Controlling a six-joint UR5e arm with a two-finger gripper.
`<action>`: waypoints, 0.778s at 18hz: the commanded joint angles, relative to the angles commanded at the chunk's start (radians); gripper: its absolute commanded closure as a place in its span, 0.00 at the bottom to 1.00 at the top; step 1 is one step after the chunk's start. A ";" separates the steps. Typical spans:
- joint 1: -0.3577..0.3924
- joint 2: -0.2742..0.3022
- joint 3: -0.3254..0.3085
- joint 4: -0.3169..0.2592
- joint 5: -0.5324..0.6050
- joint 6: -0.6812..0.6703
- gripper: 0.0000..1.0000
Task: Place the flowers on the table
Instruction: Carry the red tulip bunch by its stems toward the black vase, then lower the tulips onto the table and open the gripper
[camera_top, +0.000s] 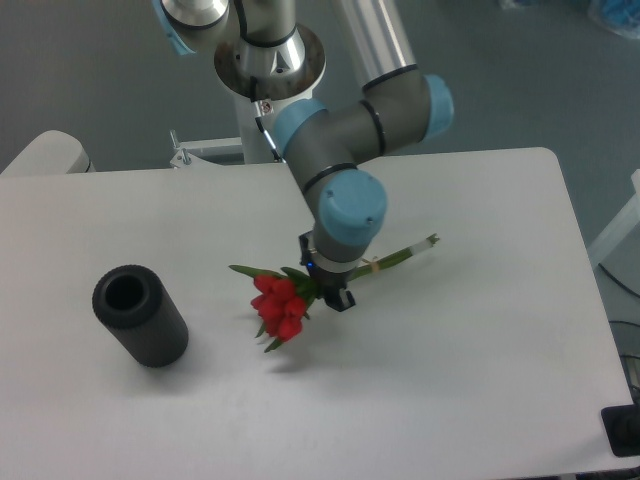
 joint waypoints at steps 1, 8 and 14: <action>0.000 -0.002 0.005 0.000 0.000 0.000 0.65; 0.011 -0.008 0.012 0.080 0.005 -0.003 0.00; 0.066 -0.044 0.096 0.075 0.012 0.017 0.00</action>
